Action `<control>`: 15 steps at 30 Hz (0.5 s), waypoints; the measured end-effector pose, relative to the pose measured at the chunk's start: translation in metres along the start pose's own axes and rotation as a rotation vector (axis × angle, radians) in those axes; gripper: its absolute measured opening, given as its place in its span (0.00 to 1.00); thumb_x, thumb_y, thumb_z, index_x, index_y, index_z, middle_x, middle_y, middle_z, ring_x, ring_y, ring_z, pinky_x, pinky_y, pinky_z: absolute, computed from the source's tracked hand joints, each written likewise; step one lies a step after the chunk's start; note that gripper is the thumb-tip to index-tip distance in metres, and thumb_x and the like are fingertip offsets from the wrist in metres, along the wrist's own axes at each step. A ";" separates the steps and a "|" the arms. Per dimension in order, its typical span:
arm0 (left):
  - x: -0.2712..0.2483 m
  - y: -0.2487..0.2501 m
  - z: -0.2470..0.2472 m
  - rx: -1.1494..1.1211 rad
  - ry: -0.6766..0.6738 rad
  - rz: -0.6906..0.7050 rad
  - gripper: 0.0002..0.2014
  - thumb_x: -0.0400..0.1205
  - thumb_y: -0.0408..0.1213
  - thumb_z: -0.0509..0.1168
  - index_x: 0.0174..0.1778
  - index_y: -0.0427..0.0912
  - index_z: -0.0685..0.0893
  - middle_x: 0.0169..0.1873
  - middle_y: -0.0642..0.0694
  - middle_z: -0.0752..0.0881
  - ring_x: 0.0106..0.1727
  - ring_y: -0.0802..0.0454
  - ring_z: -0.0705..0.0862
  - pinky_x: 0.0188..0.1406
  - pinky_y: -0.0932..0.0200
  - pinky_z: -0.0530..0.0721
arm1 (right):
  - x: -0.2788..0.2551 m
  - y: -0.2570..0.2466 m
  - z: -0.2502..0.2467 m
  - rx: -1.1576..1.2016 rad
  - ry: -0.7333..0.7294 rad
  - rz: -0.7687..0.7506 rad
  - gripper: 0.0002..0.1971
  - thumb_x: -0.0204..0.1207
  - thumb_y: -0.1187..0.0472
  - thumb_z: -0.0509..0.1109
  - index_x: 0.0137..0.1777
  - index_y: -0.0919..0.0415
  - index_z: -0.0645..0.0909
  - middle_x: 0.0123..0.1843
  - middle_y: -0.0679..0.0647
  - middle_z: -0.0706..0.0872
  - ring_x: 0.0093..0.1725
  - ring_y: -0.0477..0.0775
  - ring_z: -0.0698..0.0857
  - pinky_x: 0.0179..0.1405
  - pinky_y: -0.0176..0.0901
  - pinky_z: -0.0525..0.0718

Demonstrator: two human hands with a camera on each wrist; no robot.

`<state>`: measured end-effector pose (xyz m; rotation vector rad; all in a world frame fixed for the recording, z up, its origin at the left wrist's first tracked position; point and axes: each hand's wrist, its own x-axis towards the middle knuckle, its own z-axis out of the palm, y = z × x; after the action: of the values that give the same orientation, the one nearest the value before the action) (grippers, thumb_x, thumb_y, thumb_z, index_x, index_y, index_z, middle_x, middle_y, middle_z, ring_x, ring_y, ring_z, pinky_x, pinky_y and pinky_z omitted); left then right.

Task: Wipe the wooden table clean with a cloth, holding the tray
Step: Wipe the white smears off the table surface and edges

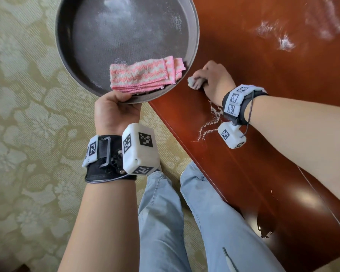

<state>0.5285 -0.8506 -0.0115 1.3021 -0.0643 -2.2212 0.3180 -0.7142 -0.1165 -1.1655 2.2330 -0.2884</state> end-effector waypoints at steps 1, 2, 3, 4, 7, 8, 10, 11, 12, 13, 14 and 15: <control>-0.001 0.000 0.000 0.002 -0.001 -0.004 0.23 0.62 0.18 0.51 0.50 0.28 0.81 0.53 0.35 0.85 0.60 0.37 0.84 0.59 0.50 0.88 | -0.006 -0.001 0.003 -0.026 -0.036 -0.018 0.19 0.76 0.73 0.58 0.57 0.56 0.86 0.55 0.59 0.79 0.55 0.63 0.77 0.51 0.51 0.77; -0.002 -0.001 0.000 0.008 -0.001 -0.010 0.23 0.62 0.18 0.51 0.51 0.29 0.80 0.54 0.35 0.85 0.60 0.37 0.84 0.59 0.50 0.87 | -0.011 -0.003 0.003 -0.054 -0.089 -0.026 0.20 0.76 0.74 0.58 0.58 0.55 0.86 0.56 0.59 0.79 0.57 0.63 0.76 0.52 0.50 0.76; -0.002 -0.002 0.000 0.013 0.000 -0.015 0.23 0.62 0.18 0.51 0.51 0.29 0.80 0.55 0.35 0.84 0.60 0.37 0.84 0.61 0.51 0.87 | -0.016 -0.003 0.006 -0.070 -0.147 -0.042 0.21 0.76 0.74 0.59 0.60 0.56 0.85 0.58 0.59 0.78 0.59 0.64 0.76 0.54 0.49 0.74; -0.003 -0.003 -0.001 0.017 0.002 -0.023 0.23 0.62 0.18 0.51 0.52 0.29 0.80 0.56 0.35 0.84 0.61 0.37 0.84 0.62 0.50 0.86 | -0.022 -0.005 0.009 -0.073 -0.201 -0.044 0.20 0.76 0.73 0.60 0.61 0.56 0.85 0.59 0.59 0.78 0.60 0.63 0.75 0.56 0.49 0.73; -0.005 -0.006 -0.001 0.031 0.002 -0.043 0.24 0.62 0.18 0.52 0.53 0.30 0.79 0.59 0.35 0.83 0.61 0.37 0.84 0.61 0.50 0.87 | -0.043 -0.001 0.018 -0.059 -0.260 0.023 0.14 0.74 0.53 0.62 0.53 0.59 0.83 0.52 0.54 0.77 0.50 0.56 0.78 0.51 0.51 0.76; -0.007 -0.007 -0.001 0.037 0.001 -0.044 0.24 0.62 0.18 0.52 0.53 0.30 0.79 0.58 0.35 0.83 0.61 0.37 0.84 0.60 0.50 0.88 | -0.050 0.001 0.022 -0.064 -0.265 0.051 0.13 0.74 0.51 0.63 0.51 0.58 0.80 0.49 0.52 0.74 0.45 0.54 0.77 0.47 0.52 0.77; -0.008 -0.009 -0.001 0.050 -0.011 -0.040 0.24 0.62 0.18 0.52 0.52 0.29 0.80 0.56 0.35 0.84 0.60 0.37 0.85 0.57 0.51 0.89 | -0.058 0.000 0.027 -0.115 -0.293 0.038 0.05 0.77 0.59 0.66 0.52 0.56 0.78 0.49 0.51 0.70 0.42 0.53 0.73 0.44 0.51 0.79; -0.010 -0.011 -0.001 0.053 -0.014 -0.038 0.24 0.61 0.18 0.52 0.52 0.29 0.80 0.55 0.35 0.85 0.60 0.37 0.85 0.56 0.51 0.89 | -0.062 0.002 0.028 -0.114 -0.289 0.033 0.05 0.78 0.60 0.66 0.52 0.55 0.78 0.50 0.52 0.71 0.42 0.54 0.73 0.44 0.51 0.79; -0.011 -0.012 0.000 0.053 -0.017 -0.037 0.24 0.61 0.17 0.52 0.52 0.29 0.80 0.55 0.35 0.85 0.60 0.37 0.85 0.56 0.51 0.89 | -0.064 0.001 0.024 -0.089 -0.305 0.033 0.05 0.78 0.61 0.65 0.52 0.55 0.79 0.53 0.54 0.73 0.43 0.55 0.75 0.45 0.50 0.78; -0.011 -0.013 0.000 0.052 -0.023 -0.036 0.23 0.61 0.17 0.52 0.51 0.29 0.80 0.55 0.35 0.85 0.60 0.37 0.85 0.58 0.51 0.88 | -0.063 0.002 0.020 -0.064 -0.318 0.001 0.08 0.78 0.63 0.64 0.54 0.55 0.82 0.56 0.56 0.76 0.46 0.58 0.77 0.48 0.49 0.76; -0.012 -0.014 0.001 0.052 -0.026 -0.038 0.23 0.62 0.17 0.52 0.51 0.29 0.80 0.55 0.35 0.85 0.60 0.37 0.85 0.58 0.51 0.88 | -0.062 0.003 0.016 -0.023 -0.302 -0.043 0.13 0.77 0.67 0.63 0.56 0.55 0.85 0.58 0.58 0.78 0.52 0.60 0.77 0.51 0.47 0.74; -0.013 -0.014 0.001 0.051 -0.027 -0.040 0.22 0.62 0.18 0.52 0.50 0.29 0.80 0.54 0.35 0.85 0.59 0.37 0.85 0.59 0.51 0.88 | -0.058 0.004 0.010 0.027 -0.251 -0.060 0.17 0.77 0.70 0.62 0.59 0.54 0.86 0.59 0.58 0.79 0.57 0.60 0.77 0.53 0.44 0.73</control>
<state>0.5261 -0.8328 -0.0054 1.3116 -0.1062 -2.2851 0.3463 -0.6646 -0.1031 -1.1865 1.9740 -0.1845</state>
